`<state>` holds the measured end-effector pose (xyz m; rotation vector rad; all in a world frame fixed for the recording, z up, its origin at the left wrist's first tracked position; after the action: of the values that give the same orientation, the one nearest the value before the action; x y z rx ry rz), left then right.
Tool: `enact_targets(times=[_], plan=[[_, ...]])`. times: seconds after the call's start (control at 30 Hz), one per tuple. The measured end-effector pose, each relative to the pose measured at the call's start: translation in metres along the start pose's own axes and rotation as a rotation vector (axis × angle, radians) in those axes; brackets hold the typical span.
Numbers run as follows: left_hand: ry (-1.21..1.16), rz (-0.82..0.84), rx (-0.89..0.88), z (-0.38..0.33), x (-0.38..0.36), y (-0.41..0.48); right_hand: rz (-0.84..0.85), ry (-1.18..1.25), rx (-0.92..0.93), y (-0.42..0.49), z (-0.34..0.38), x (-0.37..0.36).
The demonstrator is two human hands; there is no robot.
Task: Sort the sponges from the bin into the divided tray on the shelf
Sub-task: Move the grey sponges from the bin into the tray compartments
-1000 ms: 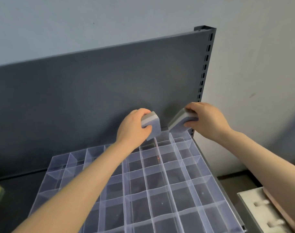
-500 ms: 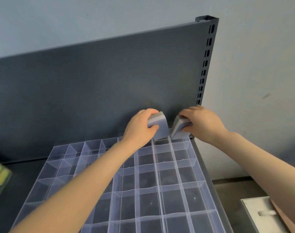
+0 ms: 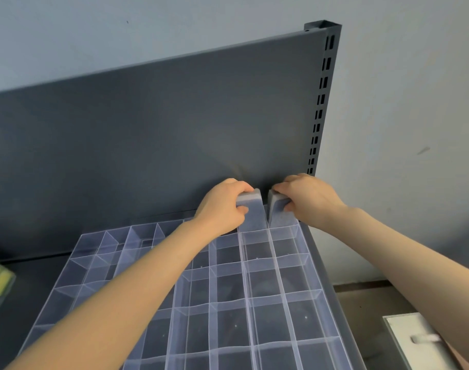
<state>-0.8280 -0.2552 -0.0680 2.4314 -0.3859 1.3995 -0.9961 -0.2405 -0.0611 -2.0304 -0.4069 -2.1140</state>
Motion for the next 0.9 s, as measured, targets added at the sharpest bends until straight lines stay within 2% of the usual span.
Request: enact_targets(times=[0.17, 0.37, 0.9], plan=[[0.080, 0.026, 0.012, 0.004, -0.012, 0.002, -0.015, 0.015, -0.042, 0.004, -0.002, -0.003], [0.112, 0.084, 0.030, 0.010, -0.033, 0.000, 0.094, -0.035, -0.025, 0.005, 0.003, -0.030], [0.115, 0.031, 0.028, 0.009, -0.039, -0.007, 0.084, -0.021, -0.031, 0.000, 0.004, -0.033]])
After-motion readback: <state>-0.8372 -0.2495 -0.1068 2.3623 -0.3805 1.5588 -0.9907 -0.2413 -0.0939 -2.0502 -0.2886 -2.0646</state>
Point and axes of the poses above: each hand's wrist, its own y-axis towards the middle knuckle, its own x-axis out of the back of the hand, z = x × y, the point moved 5 cm from there along y, towards the middle knuckle, and after that the axes turned 3 degrees about -y, right-handed, at the moved point
